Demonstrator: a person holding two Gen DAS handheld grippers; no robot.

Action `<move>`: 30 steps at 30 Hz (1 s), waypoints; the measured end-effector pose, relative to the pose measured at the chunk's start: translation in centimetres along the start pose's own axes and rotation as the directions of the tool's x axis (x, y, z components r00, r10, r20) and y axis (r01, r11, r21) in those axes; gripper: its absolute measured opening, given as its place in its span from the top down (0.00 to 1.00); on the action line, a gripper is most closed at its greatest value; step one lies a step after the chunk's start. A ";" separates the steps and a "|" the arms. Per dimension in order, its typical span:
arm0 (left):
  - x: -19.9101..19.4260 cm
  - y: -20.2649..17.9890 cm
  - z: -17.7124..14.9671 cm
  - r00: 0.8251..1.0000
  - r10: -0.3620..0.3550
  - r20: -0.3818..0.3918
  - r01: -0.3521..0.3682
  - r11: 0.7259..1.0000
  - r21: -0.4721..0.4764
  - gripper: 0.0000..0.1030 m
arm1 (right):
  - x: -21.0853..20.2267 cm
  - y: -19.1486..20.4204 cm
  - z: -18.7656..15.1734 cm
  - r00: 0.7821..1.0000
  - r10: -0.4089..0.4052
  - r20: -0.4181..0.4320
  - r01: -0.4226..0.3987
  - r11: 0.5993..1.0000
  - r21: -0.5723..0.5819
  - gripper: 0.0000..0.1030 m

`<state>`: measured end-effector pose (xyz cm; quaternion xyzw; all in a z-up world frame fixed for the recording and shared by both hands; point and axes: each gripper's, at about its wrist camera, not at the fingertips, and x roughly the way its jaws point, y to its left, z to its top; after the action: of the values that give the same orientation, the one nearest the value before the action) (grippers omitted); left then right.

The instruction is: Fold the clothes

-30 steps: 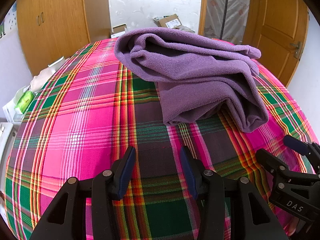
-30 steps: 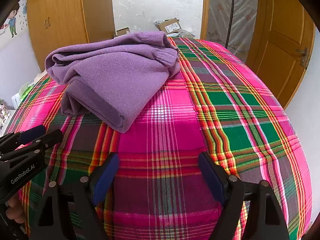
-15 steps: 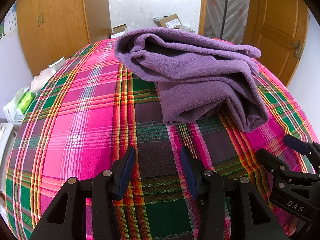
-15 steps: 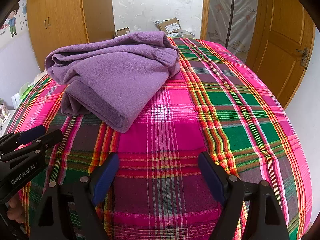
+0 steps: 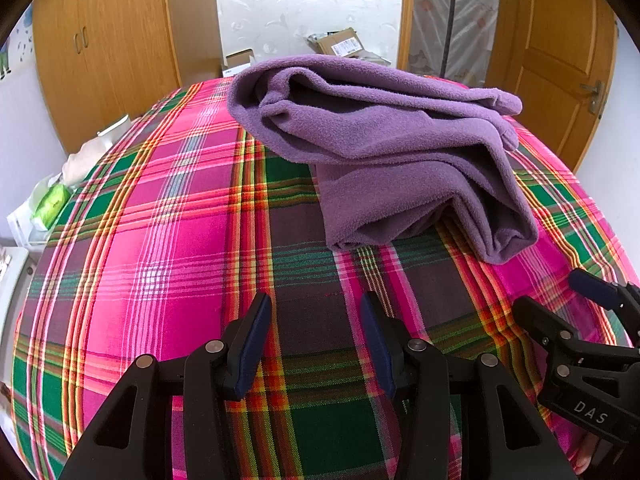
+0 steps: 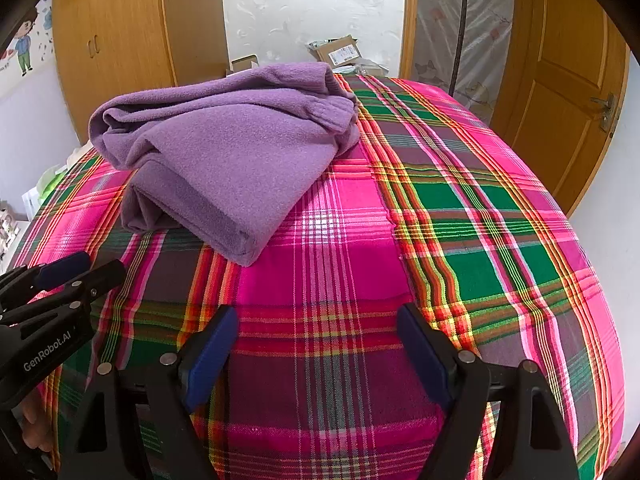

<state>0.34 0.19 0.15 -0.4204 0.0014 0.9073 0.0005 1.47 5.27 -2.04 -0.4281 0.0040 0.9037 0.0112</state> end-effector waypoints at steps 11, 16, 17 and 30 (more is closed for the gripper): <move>-0.1 -0.3 0.0 1.000 0.012 0.001 -0.012 1.000 -0.009 0.53 | 0.0 0.0 0.1 1.000 -0.005 -0.002 0.006 1.000 0.004 0.20; -0.3 -0.5 -0.2 1.000 0.016 0.001 -0.016 1.000 -0.012 0.53 | 0.0 0.0 0.2 1.000 -0.006 -0.003 0.006 1.000 0.001 0.20; -0.3 -0.5 -0.2 1.000 0.015 0.001 -0.015 1.000 -0.013 0.53 | 0.0 0.0 0.1 1.000 -0.007 -0.003 0.007 1.000 0.002 0.20; -0.5 0.5 0.5 0.997 -0.078 -0.027 0.078 0.997 -0.003 0.54 | -0.8 -1.4 0.6 0.999 0.032 0.017 -0.033 0.999 0.038 0.51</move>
<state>0.30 -0.34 0.83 -0.4323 -0.0161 0.9009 0.0354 1.56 6.68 -1.08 -0.4200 0.0281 0.9071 0.0046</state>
